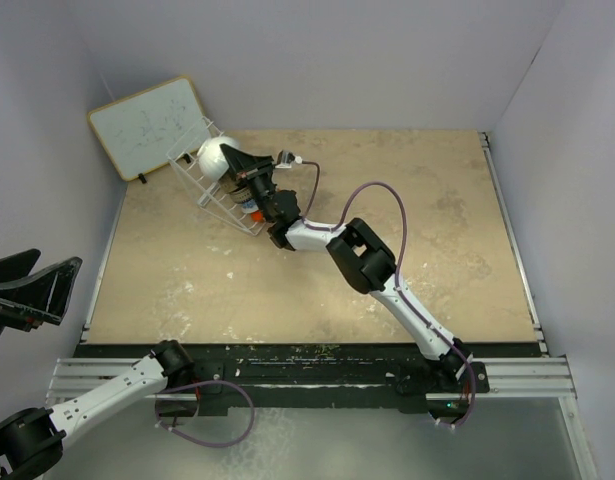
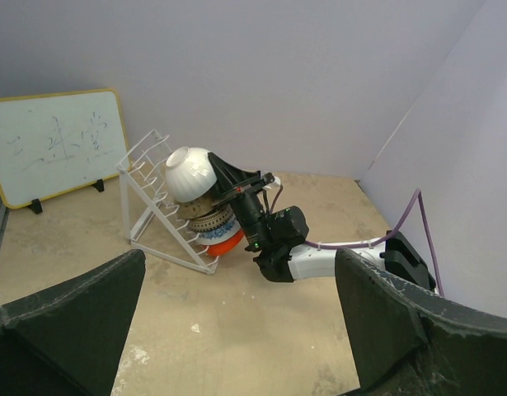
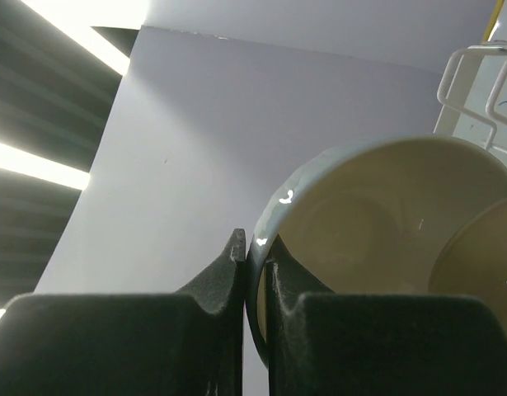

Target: Load the bowls into the dish rack

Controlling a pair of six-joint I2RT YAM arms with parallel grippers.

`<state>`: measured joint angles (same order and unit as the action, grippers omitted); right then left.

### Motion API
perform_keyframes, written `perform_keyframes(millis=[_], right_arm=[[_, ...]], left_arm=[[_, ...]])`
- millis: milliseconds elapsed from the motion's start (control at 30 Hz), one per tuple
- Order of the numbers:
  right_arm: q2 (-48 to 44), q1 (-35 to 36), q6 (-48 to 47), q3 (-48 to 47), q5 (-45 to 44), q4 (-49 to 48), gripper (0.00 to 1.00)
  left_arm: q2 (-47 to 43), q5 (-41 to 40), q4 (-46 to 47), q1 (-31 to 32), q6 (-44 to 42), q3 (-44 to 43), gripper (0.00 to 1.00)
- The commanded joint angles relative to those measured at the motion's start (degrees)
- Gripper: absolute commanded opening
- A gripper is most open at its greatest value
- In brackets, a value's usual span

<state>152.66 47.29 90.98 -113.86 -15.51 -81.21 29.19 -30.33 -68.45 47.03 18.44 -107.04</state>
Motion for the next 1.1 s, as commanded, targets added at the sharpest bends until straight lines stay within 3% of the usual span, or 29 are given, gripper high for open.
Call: perform_keyframes(millis=[0, 200, 433, 1067], right_arm=[[-3.4, -0.4, 1.4, -0.6, -0.7, -4.3, 0.10], [-6.3, -0.4, 1.2, 3.7, -1.9, -3.8, 0.23], [-8.5, -0.4, 1.5, 6.4, -1.9, -1.5, 0.31], [-16.5, -0.5, 3.2, 14.1, -1.7, 13.3, 0.47]], left_arm=[[0.2, -0.3, 1.2, 0.4, -0.2, -0.4, 0.99], [0.0, -0.1, 1.7, 0.4, -0.1, -0.4, 0.99], [0.2, 0.5, 1.9, 0.4, 0.1, -0.8, 0.99], [0.0, 0.6, 2.1, 0.4, 0.9, -0.7, 0.99]])
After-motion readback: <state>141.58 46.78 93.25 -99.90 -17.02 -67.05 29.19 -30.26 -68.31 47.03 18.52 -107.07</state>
